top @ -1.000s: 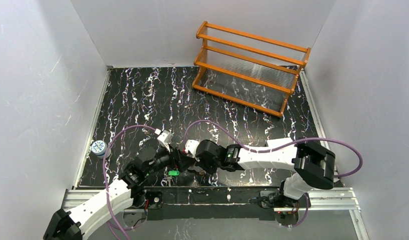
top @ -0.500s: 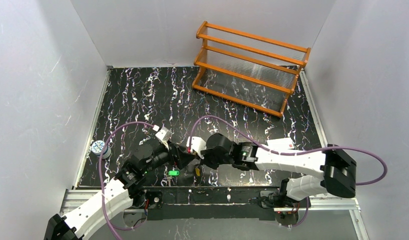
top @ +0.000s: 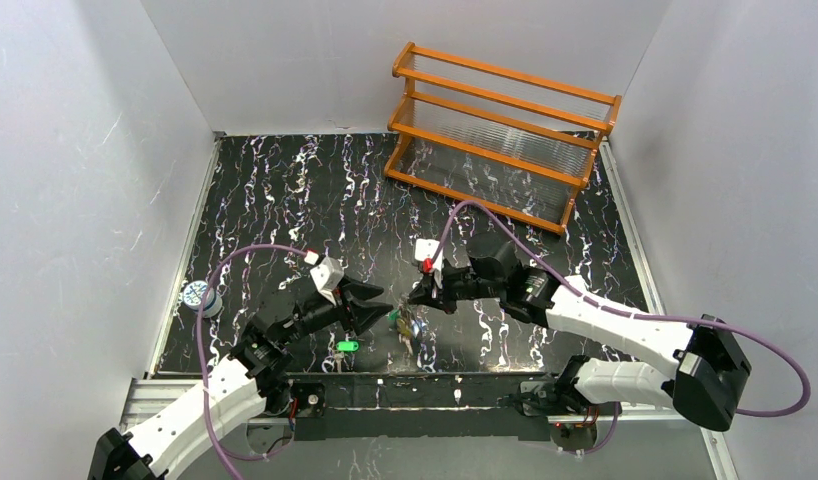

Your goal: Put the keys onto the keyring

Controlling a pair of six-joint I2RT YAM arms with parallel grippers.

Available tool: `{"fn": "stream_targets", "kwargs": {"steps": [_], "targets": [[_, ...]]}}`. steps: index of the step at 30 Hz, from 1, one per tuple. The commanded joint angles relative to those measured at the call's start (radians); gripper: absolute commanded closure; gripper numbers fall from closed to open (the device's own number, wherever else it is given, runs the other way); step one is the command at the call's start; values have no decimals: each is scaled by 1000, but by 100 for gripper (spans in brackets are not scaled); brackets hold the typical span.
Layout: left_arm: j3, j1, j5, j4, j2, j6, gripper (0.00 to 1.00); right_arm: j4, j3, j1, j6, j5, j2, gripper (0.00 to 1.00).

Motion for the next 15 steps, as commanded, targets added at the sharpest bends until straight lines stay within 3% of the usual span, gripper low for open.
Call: {"fn": "stream_targets", "kwargs": {"steps": [1,15], "targets": [[-3,0,68,119,-25,84,57,111,-24,-8,-9,-167,-36,99],[-10,-2,153,164,51,184,56,154,-58,-18,-14,-264,-23,99]]}}
